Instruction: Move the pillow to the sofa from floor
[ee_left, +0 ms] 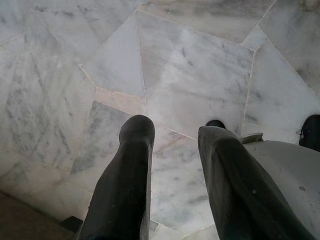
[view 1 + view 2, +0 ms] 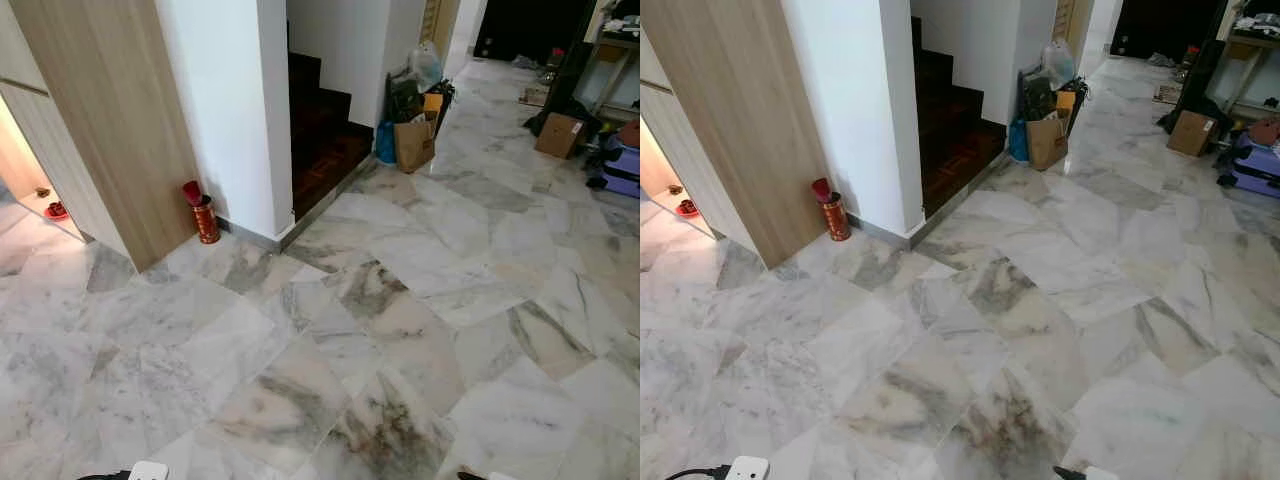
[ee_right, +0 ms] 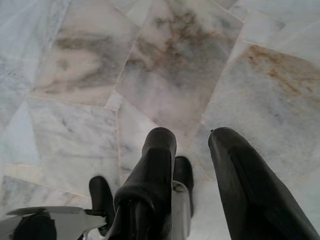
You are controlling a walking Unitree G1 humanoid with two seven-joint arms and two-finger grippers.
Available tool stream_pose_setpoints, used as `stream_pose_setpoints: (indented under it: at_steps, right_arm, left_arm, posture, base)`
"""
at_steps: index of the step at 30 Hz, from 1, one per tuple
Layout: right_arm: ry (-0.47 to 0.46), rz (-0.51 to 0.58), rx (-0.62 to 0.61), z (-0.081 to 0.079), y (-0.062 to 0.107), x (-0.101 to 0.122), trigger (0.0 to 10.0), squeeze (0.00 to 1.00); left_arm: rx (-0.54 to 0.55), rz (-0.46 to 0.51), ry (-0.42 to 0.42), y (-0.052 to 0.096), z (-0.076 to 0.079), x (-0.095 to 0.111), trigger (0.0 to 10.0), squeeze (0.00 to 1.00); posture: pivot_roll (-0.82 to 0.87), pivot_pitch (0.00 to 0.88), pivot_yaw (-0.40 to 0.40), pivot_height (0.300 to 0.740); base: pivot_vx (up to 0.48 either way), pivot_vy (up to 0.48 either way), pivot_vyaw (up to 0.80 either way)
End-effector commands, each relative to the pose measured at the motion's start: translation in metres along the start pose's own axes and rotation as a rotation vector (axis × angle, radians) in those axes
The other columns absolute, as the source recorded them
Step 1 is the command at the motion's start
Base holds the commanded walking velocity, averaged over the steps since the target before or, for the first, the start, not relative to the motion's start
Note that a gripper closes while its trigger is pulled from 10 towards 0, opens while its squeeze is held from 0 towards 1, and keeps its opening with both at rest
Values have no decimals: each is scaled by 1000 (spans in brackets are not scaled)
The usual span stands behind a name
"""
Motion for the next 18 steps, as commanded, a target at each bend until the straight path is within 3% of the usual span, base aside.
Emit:
stream_pose_setpoints:
  at_steps: [1,4,18]
  right_arm:
    - [15,7,1,-3,-1,4,10000,0]
    - [37,4,18,-15,-4,4,10000,0]
    - [71,-6,22,-17,-4,0,10000,0]
  left_arm:
    - [-14,-21,1,1,4,-7,10000,0]
    - [-20,-26,2,1,6,-9,10000,0]
    - [-21,-33,6,2,8,-13,10000,0]
  posture:
    - [88,0,14,740]
    - [90,0,9,740]
    - [89,0,8,740]
  base:
    - [0,0,0]
    - [0,0,0]
    - [0,0,32]
Point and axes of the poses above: a point about 5 cm out from each wrist's last joint towards the gripper, its own y axis pointing back from the gripper into the wrist, its own x axis along the axis of the wrist's last joint, z = x × y, the point moved 3 cm from there along -y, pointing out of the wrist towards the gripper, and after that the axes turned 11 degrees about -y, right-handed, at the moved point
